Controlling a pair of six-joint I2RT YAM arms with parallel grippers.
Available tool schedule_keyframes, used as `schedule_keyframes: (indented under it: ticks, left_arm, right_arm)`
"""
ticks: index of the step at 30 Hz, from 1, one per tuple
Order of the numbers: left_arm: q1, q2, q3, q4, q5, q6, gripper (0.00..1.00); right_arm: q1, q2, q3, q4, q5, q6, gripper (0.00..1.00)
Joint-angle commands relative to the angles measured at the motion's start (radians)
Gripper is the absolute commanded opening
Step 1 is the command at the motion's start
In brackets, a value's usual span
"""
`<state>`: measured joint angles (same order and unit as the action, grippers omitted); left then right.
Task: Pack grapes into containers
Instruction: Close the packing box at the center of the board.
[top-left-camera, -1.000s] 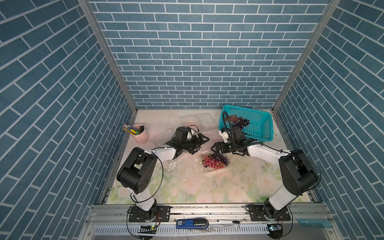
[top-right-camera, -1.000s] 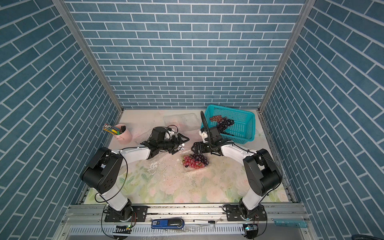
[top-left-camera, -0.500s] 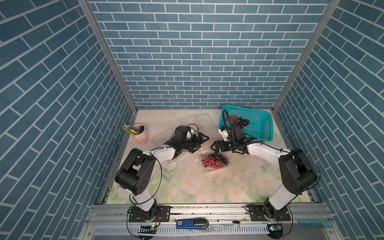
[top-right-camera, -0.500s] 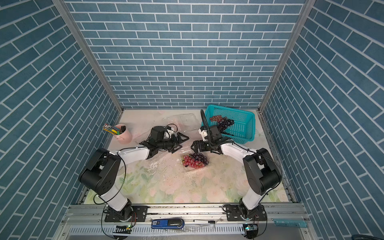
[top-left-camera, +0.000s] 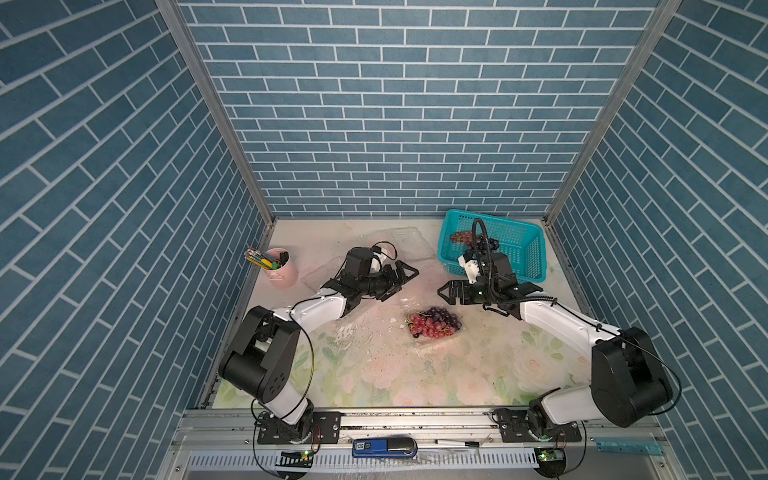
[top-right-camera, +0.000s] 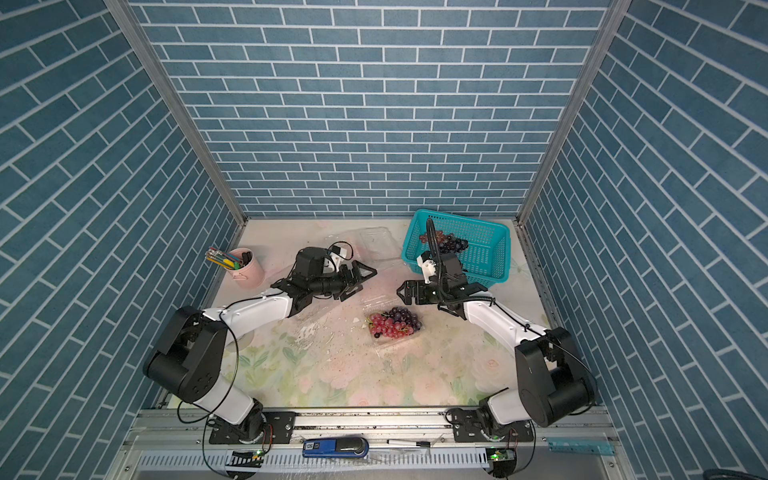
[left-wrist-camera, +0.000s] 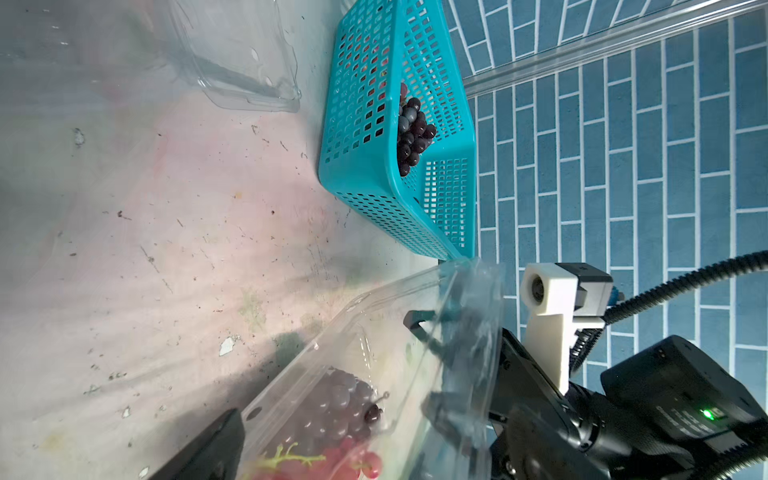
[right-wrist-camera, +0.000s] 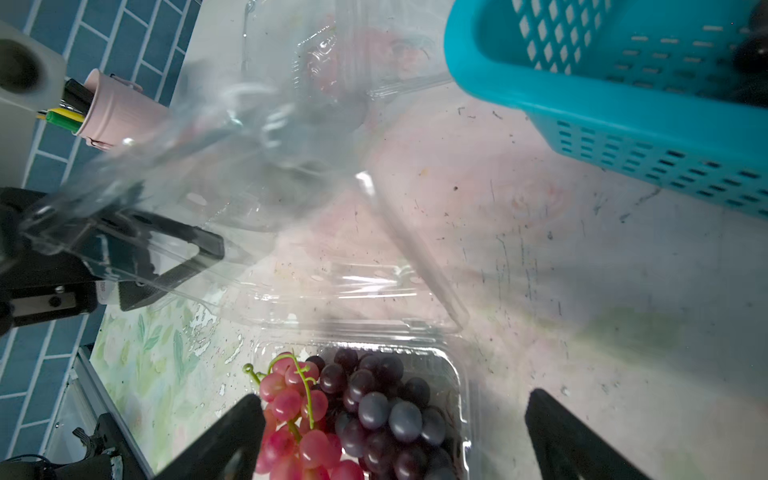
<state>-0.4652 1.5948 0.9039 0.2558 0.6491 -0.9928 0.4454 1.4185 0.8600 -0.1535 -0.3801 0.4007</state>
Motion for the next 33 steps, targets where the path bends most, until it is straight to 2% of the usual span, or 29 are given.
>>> schedule_keyframes:
  ticks: [1,12,17,26,33]
  left_arm:
    - [0.001,-0.021,0.018,-0.026,0.012,0.035,1.0]
    - [-0.012,-0.108,0.057,-0.127,0.0,0.09,1.0]
    - [-0.052,-0.097,0.084,-0.153,-0.016,0.109,1.0]
    - [-0.156,-0.038,0.106,-0.097,-0.035,0.058,1.0]
    - [-0.217,0.01,0.057,-0.009,-0.048,-0.001,1.0]
  right_arm:
    - [-0.022,-0.052,-0.026,-0.019,0.003,0.073,0.99]
    - [-0.14,-0.211,-0.119,-0.024,-0.064,0.245,0.99]
    - [-0.189,-0.241,-0.151,0.004,-0.105,0.315,0.99]
    - [-0.249,-0.293,-0.253,0.064,-0.16,0.428,0.98]
    - [-0.299,-0.383,-0.368,0.115,-0.226,0.504,0.96]
